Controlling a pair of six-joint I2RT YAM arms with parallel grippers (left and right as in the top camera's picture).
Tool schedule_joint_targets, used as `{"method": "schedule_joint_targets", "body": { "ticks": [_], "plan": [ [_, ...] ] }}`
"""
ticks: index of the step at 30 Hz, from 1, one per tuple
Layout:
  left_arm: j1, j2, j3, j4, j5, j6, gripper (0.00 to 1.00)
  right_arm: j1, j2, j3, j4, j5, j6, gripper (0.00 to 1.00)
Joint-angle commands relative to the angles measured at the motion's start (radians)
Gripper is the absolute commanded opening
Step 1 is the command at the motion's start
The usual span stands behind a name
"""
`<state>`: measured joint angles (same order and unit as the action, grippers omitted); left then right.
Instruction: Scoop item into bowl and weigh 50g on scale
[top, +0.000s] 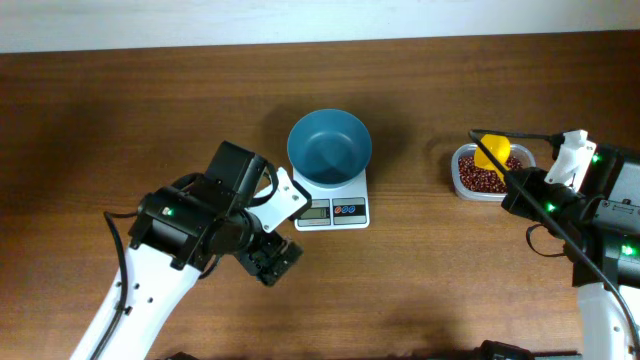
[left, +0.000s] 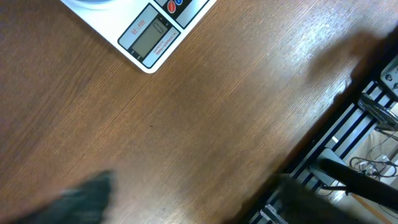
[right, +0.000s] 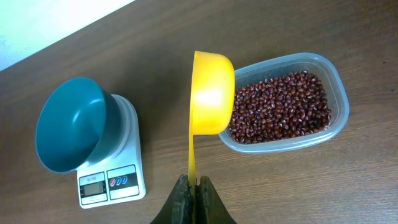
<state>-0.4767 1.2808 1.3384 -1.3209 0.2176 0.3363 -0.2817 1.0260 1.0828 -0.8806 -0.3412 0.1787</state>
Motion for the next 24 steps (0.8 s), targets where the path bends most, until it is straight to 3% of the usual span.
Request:
{"method": "schedule_joint_targets", "body": {
  "ticks": [1,12,15,16,18,24],
  "plan": [
    [-0.001,-0.011,-0.003,-0.001,0.014,0.005,0.99,0.006,-0.004,0.022,0.006,-0.009,-0.011,0.04],
    [-0.001,-0.011,-0.003,0.002,0.015,0.005,0.99,0.006,-0.004,0.022,0.003,-0.010,-0.010,0.04],
    [-0.001,-0.011,-0.003,0.001,0.014,0.005,0.99,0.006,-0.004,0.022,0.002,-0.010,-0.010,0.21],
    [-0.001,-0.011,-0.003,0.001,0.014,0.005,0.99,0.006,-0.003,0.022,-0.002,-0.010,-0.010,0.19],
    [-0.001,-0.011,-0.003,0.001,0.014,0.005,0.99,0.006,-0.003,0.022,-0.017,-0.005,-0.010,0.05],
    [-0.001,-0.011,-0.003,0.001,0.014,0.005,0.99,0.006,-0.003,0.022,-0.043,0.013,-0.010,0.04]
  ]
}}
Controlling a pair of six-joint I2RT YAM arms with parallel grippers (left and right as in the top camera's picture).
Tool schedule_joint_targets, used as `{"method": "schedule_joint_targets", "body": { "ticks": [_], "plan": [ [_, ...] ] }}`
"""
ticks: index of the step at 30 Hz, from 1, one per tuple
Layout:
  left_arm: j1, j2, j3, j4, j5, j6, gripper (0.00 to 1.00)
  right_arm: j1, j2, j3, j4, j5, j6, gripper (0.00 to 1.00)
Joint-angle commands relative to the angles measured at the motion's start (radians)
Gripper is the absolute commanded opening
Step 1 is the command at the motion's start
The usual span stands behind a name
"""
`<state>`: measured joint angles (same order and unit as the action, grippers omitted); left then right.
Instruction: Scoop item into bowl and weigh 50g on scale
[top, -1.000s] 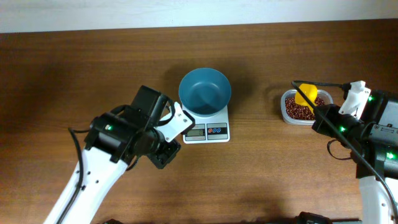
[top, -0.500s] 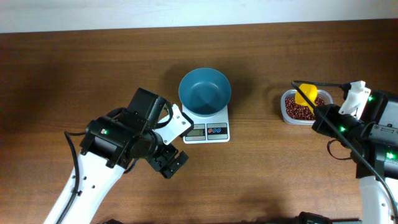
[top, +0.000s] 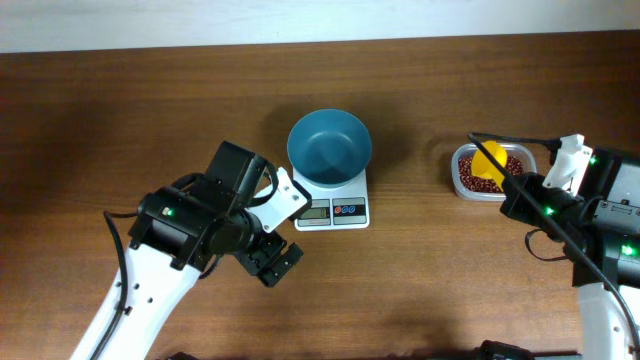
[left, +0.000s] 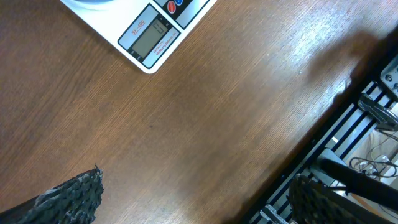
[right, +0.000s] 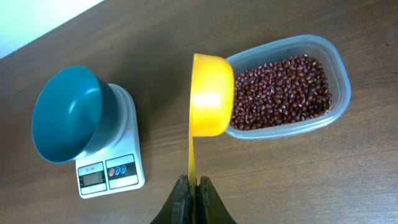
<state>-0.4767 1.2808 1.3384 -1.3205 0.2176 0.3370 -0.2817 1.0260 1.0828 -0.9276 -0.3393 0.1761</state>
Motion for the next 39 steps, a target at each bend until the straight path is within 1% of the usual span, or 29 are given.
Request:
{"method": "schedule_joint_targets", "body": {
  "ticks": [1,5,7,8,13,17,20,25,30,35,39],
  "plan": [
    [-0.001,-0.011,-0.003,0.000,0.014,0.005,0.99,0.006,-0.003,0.022,0.005,0.011,-0.008,0.04],
    [-0.001,-0.011,-0.003,0.008,0.010,0.005,0.99,0.006,-0.003,0.022,0.003,0.011,-0.008,0.04],
    [-0.001,-0.011,-0.003,0.021,-0.019,0.005,0.99,0.006,-0.003,0.022,0.001,0.011,-0.008,0.04],
    [-0.001,-0.012,-0.003,0.008,-0.054,0.005,0.99,0.006,-0.003,0.022,0.000,0.011,-0.008,0.04],
    [0.000,-0.012,-0.003,-0.044,-0.062,0.005,0.99,0.006,-0.003,0.022,0.000,0.011,-0.008,0.04],
    [0.002,-0.012,-0.003,-0.039,-0.079,0.001,0.99,0.006,-0.003,0.022,-0.005,0.011,-0.008,0.04],
    [0.002,-0.016,-0.003,-0.046,-0.147,-0.054,0.99,0.006,-0.003,0.022,-0.009,0.011,-0.008,0.04],
    [0.002,-0.076,0.000,-0.035,-0.143,-0.056,0.99,0.006,-0.003,0.022,-0.009,0.011,-0.008,0.04],
    [0.002,-0.159,-0.001,0.040,-0.080,-0.055,0.99,0.006,-0.003,0.022,-0.010,0.011,-0.008,0.04],
    [0.002,-0.156,-0.001,0.041,-0.071,-0.055,0.99,0.006,-0.003,0.022,-0.010,0.011,-0.008,0.04],
    [0.002,-0.141,-0.001,0.037,-0.019,-0.025,0.99,0.006,-0.003,0.022,-0.010,0.011,-0.008,0.04]
  ]
}}
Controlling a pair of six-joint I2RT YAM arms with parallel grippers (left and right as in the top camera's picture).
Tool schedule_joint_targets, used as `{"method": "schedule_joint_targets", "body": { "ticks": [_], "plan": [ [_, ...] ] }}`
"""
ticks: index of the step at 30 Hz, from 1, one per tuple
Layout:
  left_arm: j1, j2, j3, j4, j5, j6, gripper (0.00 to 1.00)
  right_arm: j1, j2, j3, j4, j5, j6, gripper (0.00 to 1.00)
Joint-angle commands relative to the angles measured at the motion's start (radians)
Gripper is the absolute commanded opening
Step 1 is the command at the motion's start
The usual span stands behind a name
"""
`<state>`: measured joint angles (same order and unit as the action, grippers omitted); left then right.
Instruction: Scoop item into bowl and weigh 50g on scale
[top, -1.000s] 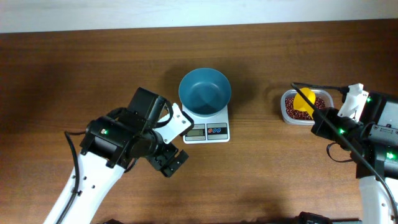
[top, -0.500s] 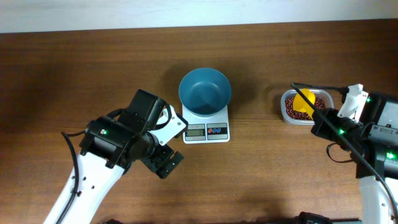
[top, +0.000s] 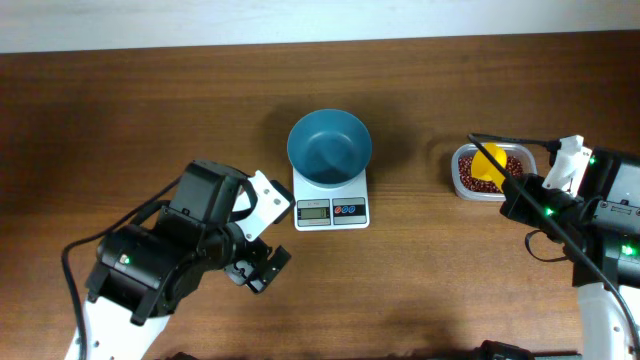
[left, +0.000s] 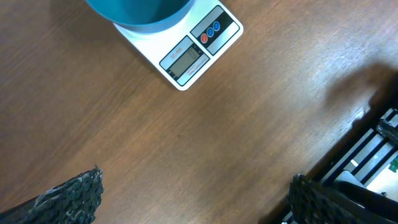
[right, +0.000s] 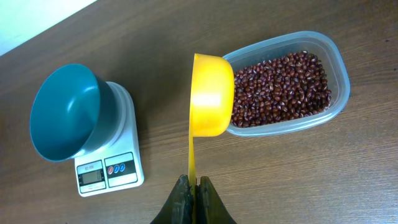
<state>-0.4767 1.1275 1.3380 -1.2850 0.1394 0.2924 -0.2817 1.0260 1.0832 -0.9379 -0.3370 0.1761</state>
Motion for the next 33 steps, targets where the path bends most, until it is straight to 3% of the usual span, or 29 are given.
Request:
{"method": "schedule_joint_targets", "body": {
  "ticks": [1,25,30,33],
  "plan": [
    [0.002,0.016,0.000,-0.003,0.059,0.020,0.99,0.006,-0.003,0.021,0.000,0.009,-0.008,0.04],
    [0.002,0.019,-0.004,-0.011,0.021,0.019,0.99,0.006,0.007,0.022,-0.001,0.084,-0.013,0.04],
    [0.002,0.019,-0.004,-0.011,0.021,0.019,0.99,0.006,0.093,0.051,-0.073,0.140,-0.076,0.04],
    [0.002,0.019,-0.004,-0.011,0.021,0.019,0.99,0.006,0.181,0.156,-0.149,0.194,-0.121,0.04]
  ]
}}
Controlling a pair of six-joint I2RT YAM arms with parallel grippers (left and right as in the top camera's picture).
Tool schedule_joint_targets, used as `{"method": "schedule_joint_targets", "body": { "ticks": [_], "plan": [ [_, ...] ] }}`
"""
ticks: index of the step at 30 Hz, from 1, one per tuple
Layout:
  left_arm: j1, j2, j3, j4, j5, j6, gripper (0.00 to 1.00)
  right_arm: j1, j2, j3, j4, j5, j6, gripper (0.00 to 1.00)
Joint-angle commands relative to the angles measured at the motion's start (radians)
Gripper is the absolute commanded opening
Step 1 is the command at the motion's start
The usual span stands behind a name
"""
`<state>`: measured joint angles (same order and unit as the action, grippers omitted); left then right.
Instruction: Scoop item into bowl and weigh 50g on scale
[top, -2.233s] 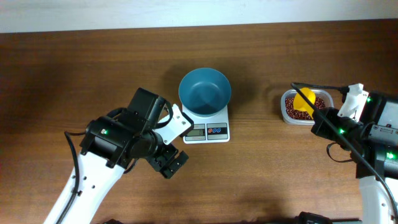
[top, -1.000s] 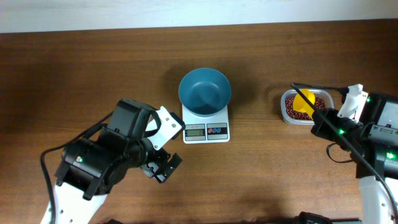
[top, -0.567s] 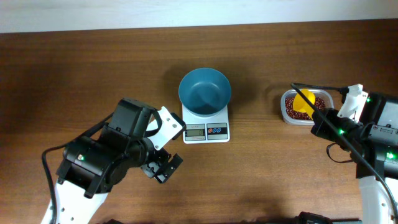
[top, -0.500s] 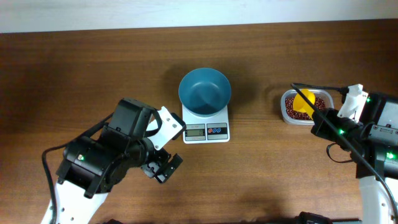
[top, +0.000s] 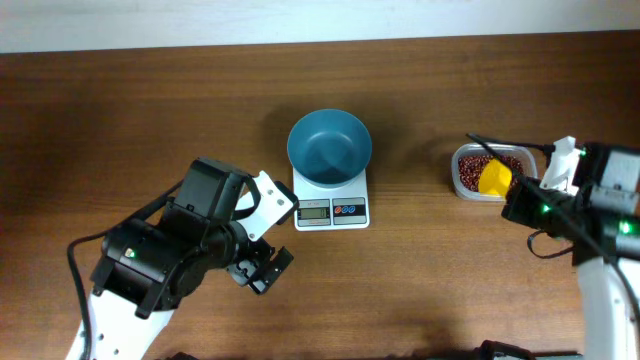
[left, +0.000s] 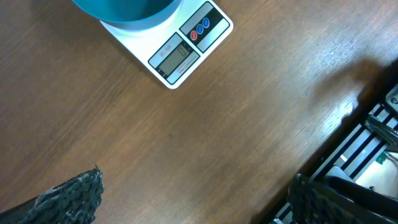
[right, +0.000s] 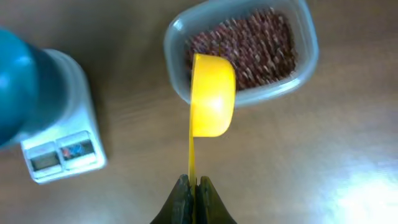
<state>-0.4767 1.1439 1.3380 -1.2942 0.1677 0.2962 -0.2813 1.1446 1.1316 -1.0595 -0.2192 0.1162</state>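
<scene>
A blue bowl (top: 329, 148) stands on a white digital scale (top: 332, 205) at mid table. A clear tub of red beans (top: 490, 172) sits to the right. My right gripper (right: 192, 183) is shut on the thin handle of a yellow scoop (right: 211, 101), whose cup hangs over the tub's near left rim. In the overhead view the scoop (top: 494, 178) shows at the tub's front edge. My left gripper (left: 193, 196) is open, low over bare wood in front of the scale (left: 181, 48), holding nothing.
The table's front edge and a black frame (left: 348, 149) below it show at the right of the left wrist view. My left arm (top: 180, 260) takes up the table's front left. A pale wall runs along the table's far edge.
My right gripper has swung with the scoop, so the bean tub now lies straight ahead of it. The scoop sits at the tub's near rim. My left gripper shifted only slightly.
At first my left gripper hung close by the scale's front left corner and my right held the scoop at the tub's left side. The left arm then pulled back toward the front left. The right gripper has kept the scoop and now holds it over the tub's rim.
</scene>
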Motion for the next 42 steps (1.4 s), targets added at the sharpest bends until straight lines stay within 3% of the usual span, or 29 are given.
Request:
{"method": "schedule_joint_targets", "body": {
  "ticks": [1,6,12,42],
  "plan": [
    [0.002,0.002,-0.004,-0.002,-0.007,0.015,0.99,0.006,0.092,0.152,-0.042,0.091,-0.060,0.04],
    [0.002,0.002,-0.004,-0.002,-0.007,0.015,0.99,0.007,0.225,0.344,-0.136,0.180,-0.086,0.04],
    [0.002,0.002,-0.004,-0.002,-0.007,0.015,0.99,0.007,0.294,0.348,-0.178,0.241,-0.111,0.04],
    [0.002,0.002,-0.004,-0.002,-0.007,0.015,0.99,0.102,0.507,0.348,-0.066,0.455,-0.172,0.04]
  ]
}}
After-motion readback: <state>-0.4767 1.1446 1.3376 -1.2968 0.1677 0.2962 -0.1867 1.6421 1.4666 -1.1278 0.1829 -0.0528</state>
